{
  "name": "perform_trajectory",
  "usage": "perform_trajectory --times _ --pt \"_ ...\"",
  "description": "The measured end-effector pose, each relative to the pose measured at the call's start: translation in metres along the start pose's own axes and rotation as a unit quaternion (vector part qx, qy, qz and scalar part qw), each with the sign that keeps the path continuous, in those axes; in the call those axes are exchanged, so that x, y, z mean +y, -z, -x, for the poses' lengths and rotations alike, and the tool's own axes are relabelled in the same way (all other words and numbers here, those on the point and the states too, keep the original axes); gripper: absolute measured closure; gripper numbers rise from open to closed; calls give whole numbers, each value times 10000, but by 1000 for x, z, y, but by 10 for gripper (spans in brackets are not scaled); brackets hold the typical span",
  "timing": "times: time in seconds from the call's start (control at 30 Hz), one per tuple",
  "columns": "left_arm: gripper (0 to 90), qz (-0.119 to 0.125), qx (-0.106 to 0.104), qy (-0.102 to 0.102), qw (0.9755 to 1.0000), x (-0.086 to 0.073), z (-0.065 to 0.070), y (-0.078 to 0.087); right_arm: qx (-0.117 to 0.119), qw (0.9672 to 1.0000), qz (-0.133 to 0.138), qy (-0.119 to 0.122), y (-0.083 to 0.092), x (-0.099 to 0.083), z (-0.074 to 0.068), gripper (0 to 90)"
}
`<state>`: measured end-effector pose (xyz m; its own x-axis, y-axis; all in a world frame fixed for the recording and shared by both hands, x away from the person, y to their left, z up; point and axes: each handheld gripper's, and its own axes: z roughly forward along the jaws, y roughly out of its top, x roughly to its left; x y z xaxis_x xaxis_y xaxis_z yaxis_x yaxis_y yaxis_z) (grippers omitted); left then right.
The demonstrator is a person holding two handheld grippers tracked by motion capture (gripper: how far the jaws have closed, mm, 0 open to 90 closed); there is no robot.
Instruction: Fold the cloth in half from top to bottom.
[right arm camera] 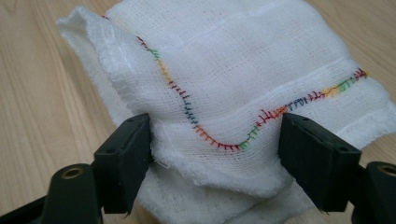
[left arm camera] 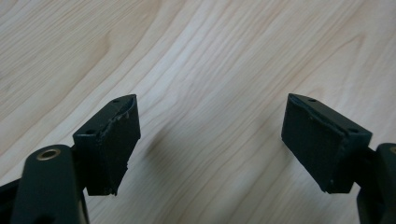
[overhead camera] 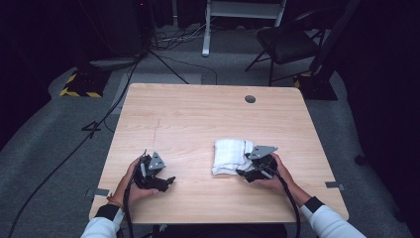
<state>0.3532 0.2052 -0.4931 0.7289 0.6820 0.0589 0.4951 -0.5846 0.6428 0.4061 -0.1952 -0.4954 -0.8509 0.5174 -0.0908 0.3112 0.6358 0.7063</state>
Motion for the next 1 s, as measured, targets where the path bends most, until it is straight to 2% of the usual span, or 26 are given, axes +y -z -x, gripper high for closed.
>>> perform_trajectory --times 0.17,0.33,0.5,0.6,0.77,1.0 --pt "169 6 31 254 9997 -9 -12 3 -67 10000 35 -58 -10 8 3 265" --pt "162 71 -122 424 9990 -12 -15 1 -29 10000 18 -72 -20 18 10 266" --pt "157 142 -122 419 9989 -14 -16 1 19 9999 125 -20 -31 25 19 268" --pt "157 222 -116 409 9989 -17 -16 1 36 10000 84 10 -35 30 22 267" --pt "147 282 -125 383 9988 -18 -17 0 192 9997 70 151 -36 32 26 268" --pt "146 294 -186 363 9987 -18 -18 -1 99 9997 -31 210 -35 35 24 271"
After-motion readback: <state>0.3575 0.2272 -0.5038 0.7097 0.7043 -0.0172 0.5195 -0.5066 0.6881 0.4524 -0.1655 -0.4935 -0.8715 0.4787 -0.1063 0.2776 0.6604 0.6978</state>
